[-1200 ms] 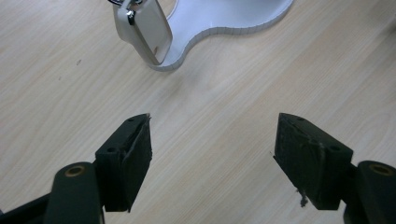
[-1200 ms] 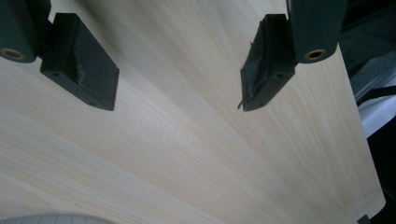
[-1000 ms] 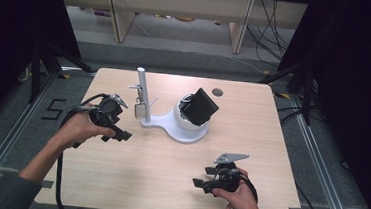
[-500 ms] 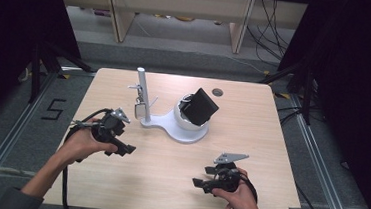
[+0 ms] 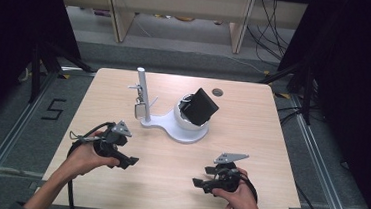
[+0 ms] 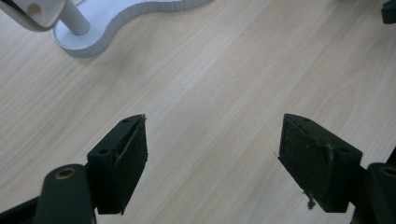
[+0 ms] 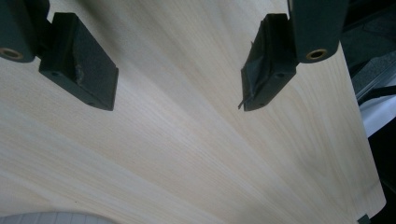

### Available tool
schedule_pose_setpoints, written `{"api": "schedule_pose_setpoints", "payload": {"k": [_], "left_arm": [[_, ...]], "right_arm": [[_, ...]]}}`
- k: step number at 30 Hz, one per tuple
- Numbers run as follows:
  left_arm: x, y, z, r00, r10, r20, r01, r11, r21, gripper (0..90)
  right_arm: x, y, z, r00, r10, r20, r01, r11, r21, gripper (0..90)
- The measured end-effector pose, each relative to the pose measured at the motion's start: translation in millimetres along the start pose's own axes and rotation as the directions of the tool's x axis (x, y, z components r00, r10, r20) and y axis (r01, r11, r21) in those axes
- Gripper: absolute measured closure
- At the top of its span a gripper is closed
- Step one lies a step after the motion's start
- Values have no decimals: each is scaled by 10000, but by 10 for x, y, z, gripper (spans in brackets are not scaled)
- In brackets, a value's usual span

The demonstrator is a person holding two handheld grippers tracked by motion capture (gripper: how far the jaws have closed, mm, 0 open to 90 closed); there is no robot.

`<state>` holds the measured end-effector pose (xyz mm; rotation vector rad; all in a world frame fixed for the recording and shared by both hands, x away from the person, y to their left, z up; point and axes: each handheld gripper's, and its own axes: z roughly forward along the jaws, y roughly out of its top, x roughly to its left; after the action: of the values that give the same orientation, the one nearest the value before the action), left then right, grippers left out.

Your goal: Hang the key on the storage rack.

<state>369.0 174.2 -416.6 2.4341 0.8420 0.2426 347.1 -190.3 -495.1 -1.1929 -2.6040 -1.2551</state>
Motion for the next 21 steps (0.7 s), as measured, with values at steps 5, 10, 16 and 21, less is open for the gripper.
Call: {"api": "schedule_pose_setpoints", "payload": {"k": [5,10,16,21], "left_arm": [[-63,-113,55,9999,124,-26,-124,9999,55,233],[-90,-207,70,10000,35,3,-35,10000,-66,233],[-142,-317,76,9999,104,42,-104,9999,-134,232],[-167,-403,94,9999,110,-72,-113,9991,-409,228]], "right_arm": [[25,-4,3,10000,57,-48,-57,10000,44,284],[19,3,12,10000,-23,23,23,10000,10,284],[33,6,24,9999,-51,-95,50,10000,-61,285],[29,7,15,10000,-65,-34,65,10000,-54,284]]}}
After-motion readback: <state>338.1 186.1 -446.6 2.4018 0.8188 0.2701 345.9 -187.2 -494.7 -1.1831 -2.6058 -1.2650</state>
